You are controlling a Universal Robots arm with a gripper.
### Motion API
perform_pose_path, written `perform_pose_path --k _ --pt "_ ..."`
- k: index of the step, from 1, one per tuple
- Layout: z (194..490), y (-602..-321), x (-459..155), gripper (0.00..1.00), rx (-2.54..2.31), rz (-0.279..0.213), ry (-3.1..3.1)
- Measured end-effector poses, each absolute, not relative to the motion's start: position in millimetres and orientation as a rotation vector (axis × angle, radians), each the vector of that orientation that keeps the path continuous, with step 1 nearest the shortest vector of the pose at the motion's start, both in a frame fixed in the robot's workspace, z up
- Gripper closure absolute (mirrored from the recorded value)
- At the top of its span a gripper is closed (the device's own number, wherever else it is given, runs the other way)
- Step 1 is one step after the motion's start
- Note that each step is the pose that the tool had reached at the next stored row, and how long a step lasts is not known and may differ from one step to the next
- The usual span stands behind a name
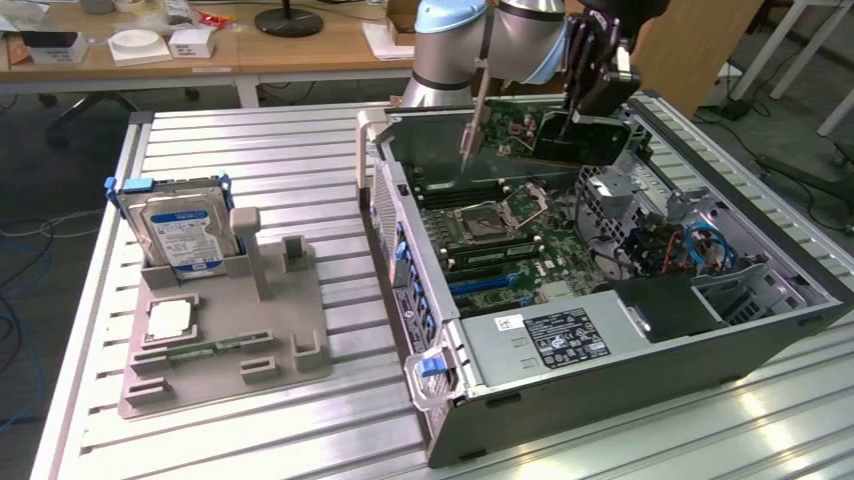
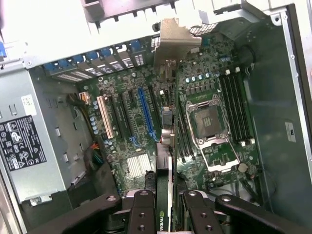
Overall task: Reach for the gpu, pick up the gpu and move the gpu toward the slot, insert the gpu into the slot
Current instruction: 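Insert the gpu into the slot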
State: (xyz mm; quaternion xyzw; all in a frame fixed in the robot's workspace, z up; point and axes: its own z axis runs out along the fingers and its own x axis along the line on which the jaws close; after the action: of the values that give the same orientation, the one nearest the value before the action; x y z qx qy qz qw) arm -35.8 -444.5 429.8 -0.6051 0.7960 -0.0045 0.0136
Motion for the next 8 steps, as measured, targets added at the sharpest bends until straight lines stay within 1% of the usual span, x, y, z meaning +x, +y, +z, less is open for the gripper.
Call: perform_pose_path --k 8 --pt "429.7 -444.7 -35.8 0.74 -1.980 -0.013 2.404"
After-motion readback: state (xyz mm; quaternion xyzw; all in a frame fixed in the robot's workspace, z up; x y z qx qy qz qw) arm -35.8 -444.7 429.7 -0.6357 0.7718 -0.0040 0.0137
